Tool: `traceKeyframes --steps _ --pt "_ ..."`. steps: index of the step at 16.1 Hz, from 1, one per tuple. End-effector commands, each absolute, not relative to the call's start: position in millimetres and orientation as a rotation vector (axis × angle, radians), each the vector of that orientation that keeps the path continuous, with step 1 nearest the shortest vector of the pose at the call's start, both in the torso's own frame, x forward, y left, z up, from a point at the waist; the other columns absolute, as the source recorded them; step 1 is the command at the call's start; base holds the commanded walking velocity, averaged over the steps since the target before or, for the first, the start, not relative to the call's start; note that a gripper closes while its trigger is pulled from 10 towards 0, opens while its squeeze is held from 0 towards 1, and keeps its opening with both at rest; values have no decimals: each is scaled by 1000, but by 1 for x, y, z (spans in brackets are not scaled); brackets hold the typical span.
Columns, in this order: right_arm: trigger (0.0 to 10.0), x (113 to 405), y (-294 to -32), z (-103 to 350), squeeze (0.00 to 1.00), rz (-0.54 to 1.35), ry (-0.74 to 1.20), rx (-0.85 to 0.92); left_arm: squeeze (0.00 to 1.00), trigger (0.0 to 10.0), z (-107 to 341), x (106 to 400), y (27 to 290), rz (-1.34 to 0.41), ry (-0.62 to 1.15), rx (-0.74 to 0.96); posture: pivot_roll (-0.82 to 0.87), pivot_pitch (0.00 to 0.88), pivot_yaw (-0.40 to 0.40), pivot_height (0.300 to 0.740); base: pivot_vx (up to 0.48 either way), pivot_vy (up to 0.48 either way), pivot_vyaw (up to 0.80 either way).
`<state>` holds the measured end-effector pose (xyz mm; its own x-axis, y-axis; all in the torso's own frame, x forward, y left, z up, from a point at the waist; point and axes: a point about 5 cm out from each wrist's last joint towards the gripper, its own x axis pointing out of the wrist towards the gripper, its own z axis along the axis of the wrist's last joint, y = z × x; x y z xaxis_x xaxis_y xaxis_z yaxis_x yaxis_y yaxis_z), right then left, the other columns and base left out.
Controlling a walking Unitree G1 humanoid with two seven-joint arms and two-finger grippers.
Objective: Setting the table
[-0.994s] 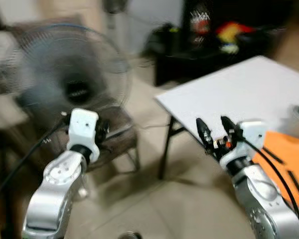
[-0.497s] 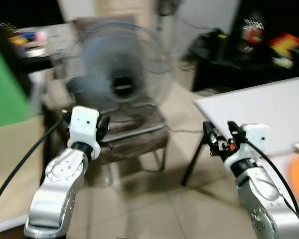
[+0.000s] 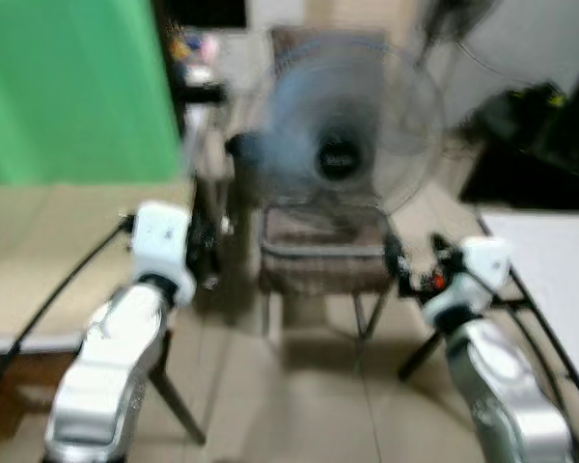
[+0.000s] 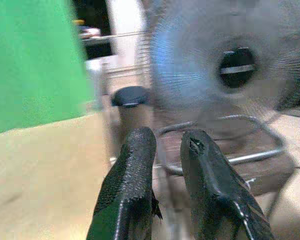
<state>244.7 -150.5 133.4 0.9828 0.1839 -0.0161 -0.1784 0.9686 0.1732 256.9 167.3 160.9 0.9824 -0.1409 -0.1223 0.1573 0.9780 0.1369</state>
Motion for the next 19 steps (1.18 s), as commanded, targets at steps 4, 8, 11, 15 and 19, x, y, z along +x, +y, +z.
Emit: traceKeyframes --steps 4,8,11,15,19 --pt "10000 245 -163 131 0 108 44 239 0 10000 165 259 164 -183 102 162 42 0 -17 740 0 347 370" --pt "10000 245 -163 132 0 98 39 217 0 10000 168 264 169 -179 96 176 40 0 -12 740 0 349 0" --pt "10000 245 -159 132 0 103 42 225 0 10000 169 266 169 -190 92 182 40 0 -5 740 0 350 0" --pt "10000 245 -157 131 0 105 43 236 0 10000 170 267 170 -201 89 192 43 0 -2 740 0 352 0" --pt "10000 245 -154 130 0 115 48 238 0 10000 171 268 170 -206 85 199 48 0 -5 740 0 352 0"
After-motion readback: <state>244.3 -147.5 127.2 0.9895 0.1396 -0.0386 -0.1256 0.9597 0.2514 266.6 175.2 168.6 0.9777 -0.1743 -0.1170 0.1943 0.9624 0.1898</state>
